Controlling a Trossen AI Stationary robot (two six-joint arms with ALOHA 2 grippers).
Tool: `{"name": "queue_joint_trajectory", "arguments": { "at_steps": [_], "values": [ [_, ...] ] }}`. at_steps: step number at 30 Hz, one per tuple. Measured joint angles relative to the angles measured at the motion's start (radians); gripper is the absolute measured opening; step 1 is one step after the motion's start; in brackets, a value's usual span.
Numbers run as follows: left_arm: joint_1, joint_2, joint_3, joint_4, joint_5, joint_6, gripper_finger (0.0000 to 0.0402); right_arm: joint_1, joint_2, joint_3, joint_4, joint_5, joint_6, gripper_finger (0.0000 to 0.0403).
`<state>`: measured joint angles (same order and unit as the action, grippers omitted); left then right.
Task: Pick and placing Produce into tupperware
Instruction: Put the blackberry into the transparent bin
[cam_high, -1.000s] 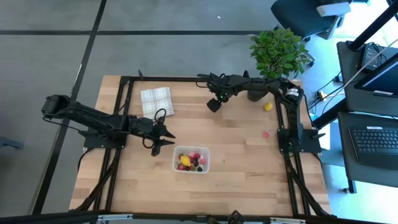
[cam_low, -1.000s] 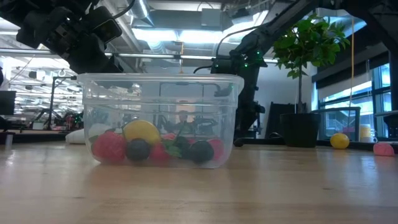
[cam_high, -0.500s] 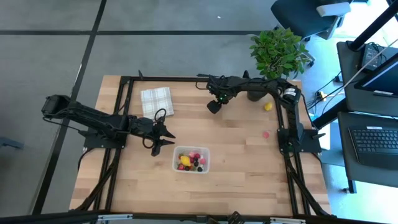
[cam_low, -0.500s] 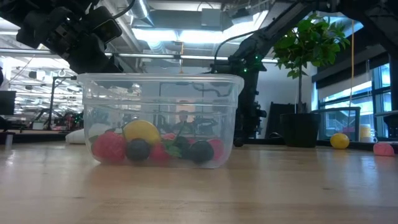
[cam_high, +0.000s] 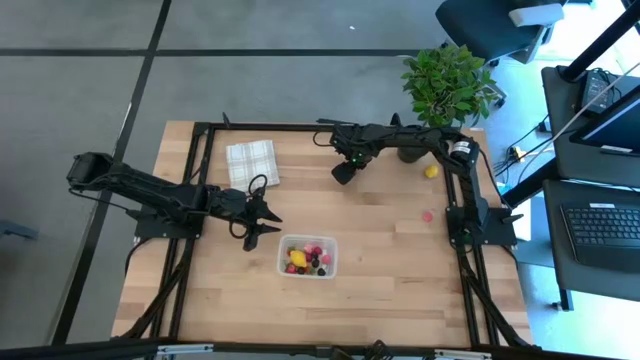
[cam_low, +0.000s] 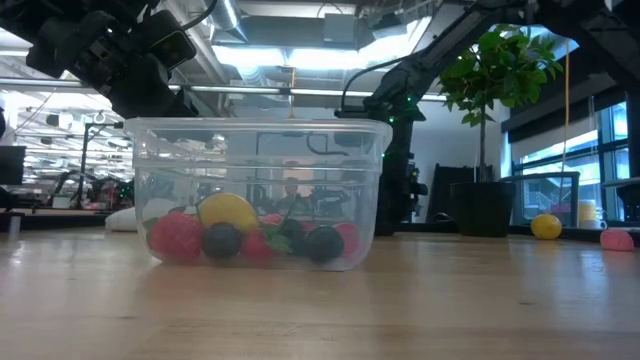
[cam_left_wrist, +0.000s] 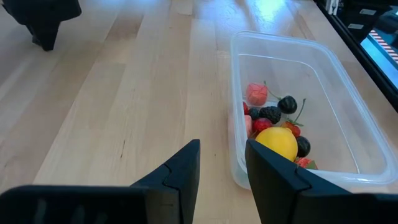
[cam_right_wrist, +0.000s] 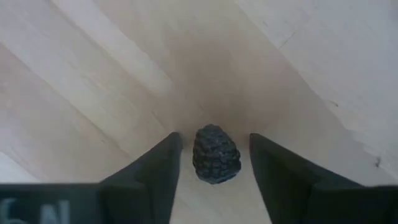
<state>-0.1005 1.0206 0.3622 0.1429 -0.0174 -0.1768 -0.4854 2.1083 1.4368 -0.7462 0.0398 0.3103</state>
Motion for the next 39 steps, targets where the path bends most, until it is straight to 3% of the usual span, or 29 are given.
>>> {"name": "queue_joint_trajectory", "arguments": {
  "at_steps": [9, 15, 18, 28, 32, 39],
  "values": [
    [0.0, 0.0, 0.0, 0.0, 0.0, 0.0, 0.0121, 0.0, 0.002, -0.001, -0.003, 0.0, 0.0, 0.0099],
    [0.0, 0.0, 0.0, 0.0, 0.0, 0.0, 0.0121, 0.028, -0.008, 0.018, -0.037, 0.011, -0.014, 0.0099],
    [0.0, 0.0, 0.0, 0.0, 0.0, 0.0, 0.0121, 0.066, -0.025, 0.04, -0.148, 0.0, -0.021, 0.0099],
    [0.0, 0.0, 0.0, 0.0, 0.0, 0.0, 0.0121, 0.335, -0.17, 0.131, -0.223, -0.001, 0.074, 0.0098],
    [0.0, 0.0, 0.0, 0.0, 0.0, 0.001, 0.0121, 0.487, -0.177, 0.172, -0.153, -0.002, 0.078, 0.0098],
    [0.0, 0.0, 0.0, 0.0, 0.0, 0.0, 0.0121, 0.695, -0.168, 0.175, 0.138, -0.003, -0.002, 0.0101]
  ]
}}
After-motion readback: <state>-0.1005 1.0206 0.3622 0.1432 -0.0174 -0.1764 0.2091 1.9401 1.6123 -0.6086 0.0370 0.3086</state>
